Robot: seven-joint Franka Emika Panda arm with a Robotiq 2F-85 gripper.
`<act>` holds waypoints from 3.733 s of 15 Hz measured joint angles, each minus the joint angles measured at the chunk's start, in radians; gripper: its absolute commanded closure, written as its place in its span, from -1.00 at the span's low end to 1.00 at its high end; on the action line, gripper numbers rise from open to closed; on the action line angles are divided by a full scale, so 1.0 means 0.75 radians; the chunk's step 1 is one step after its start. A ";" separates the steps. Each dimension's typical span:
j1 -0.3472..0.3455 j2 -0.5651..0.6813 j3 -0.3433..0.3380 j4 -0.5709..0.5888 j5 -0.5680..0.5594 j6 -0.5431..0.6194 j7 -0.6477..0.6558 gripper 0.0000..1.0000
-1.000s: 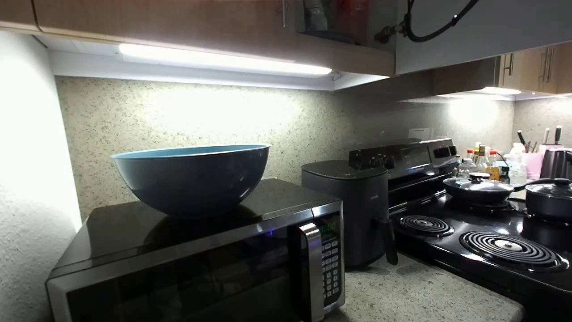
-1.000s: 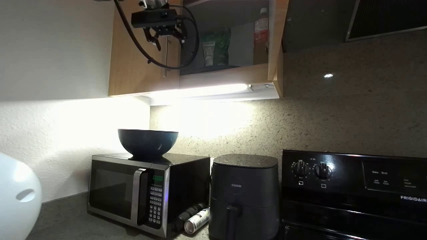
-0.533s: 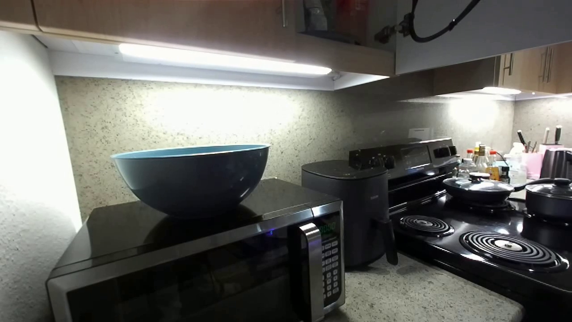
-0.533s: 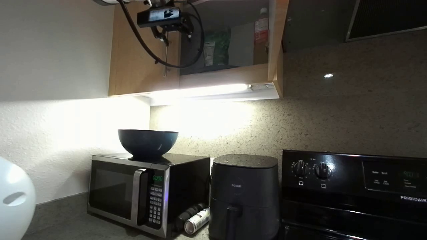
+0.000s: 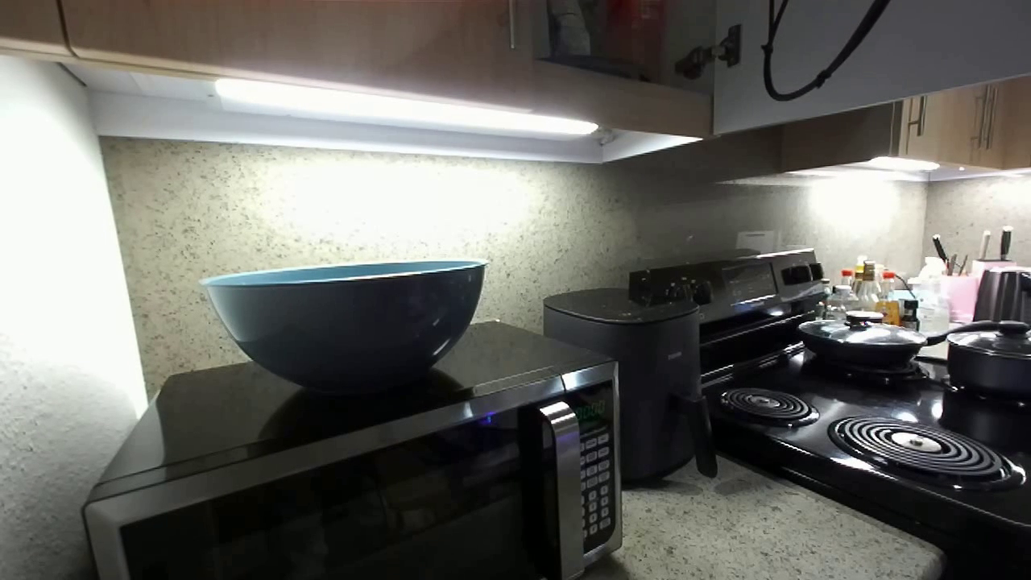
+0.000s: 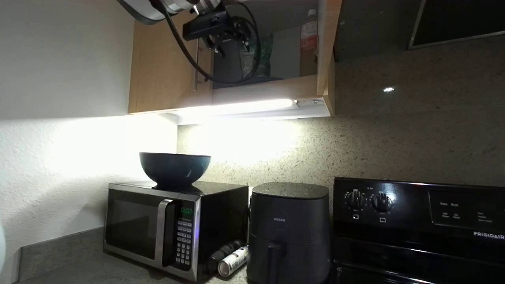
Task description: Remove the green packet from the bottom shelf of the open cabinet and then put it on the counter
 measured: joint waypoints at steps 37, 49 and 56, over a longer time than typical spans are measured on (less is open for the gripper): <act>-0.679 0.168 0.597 0.041 -0.234 0.303 0.336 0.44; -0.710 0.168 0.619 0.106 -0.226 0.249 0.344 0.80; -0.697 0.170 0.616 0.110 -0.219 0.215 0.344 -0.05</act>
